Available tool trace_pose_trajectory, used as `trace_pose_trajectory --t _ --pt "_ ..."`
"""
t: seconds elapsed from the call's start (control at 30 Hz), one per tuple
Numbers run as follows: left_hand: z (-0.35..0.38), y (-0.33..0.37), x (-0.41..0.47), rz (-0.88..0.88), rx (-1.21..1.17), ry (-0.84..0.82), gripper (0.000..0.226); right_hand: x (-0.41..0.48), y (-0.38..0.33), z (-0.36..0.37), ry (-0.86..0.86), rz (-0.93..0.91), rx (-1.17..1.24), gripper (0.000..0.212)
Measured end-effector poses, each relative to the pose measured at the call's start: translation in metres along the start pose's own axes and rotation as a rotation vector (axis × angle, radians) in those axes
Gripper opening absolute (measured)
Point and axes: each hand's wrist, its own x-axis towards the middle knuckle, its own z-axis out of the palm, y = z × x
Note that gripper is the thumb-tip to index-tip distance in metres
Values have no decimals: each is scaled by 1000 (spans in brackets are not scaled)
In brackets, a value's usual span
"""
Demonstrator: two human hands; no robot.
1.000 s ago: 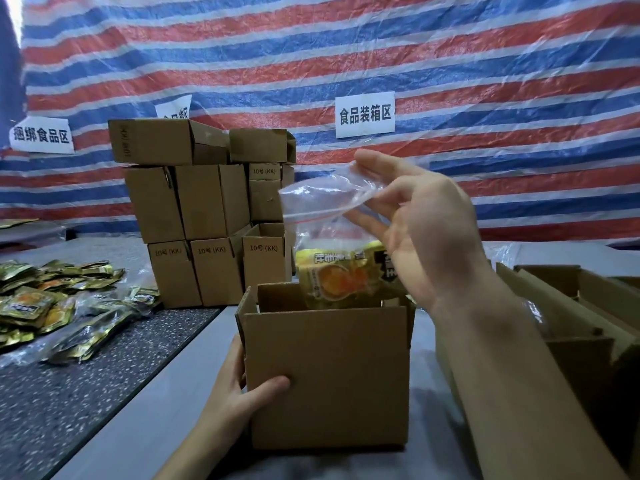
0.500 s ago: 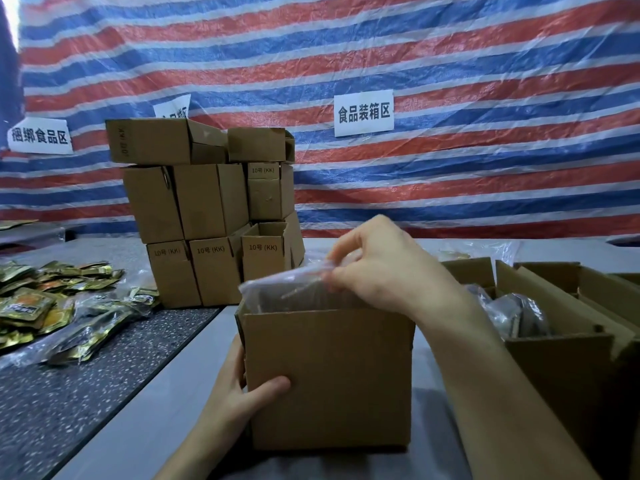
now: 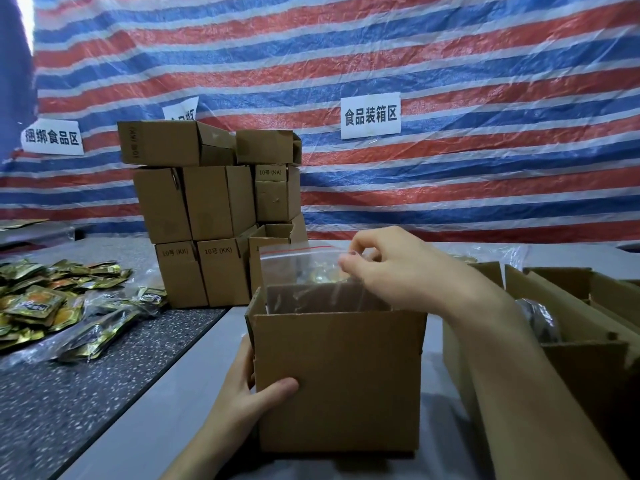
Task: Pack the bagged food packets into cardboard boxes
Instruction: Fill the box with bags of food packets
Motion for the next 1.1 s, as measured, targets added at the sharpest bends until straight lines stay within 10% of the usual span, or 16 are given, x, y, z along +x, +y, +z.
trace_pose_trajectory --t 0.5,0.83,1.0,1.1 --pt "-2 0 -1 28 81 13 109 3 23 -12 -59 -6 308 15" --pt "3 3 -2 115 198 -13 102 10 19 8 -44 241 -1 18" --pt "3 7 -3 130 224 2 89 0 -9 8 286 -50 -131 27" --pt "3 6 -3 127 239 3 94 -6 -20 8 188 -115 -136 10"
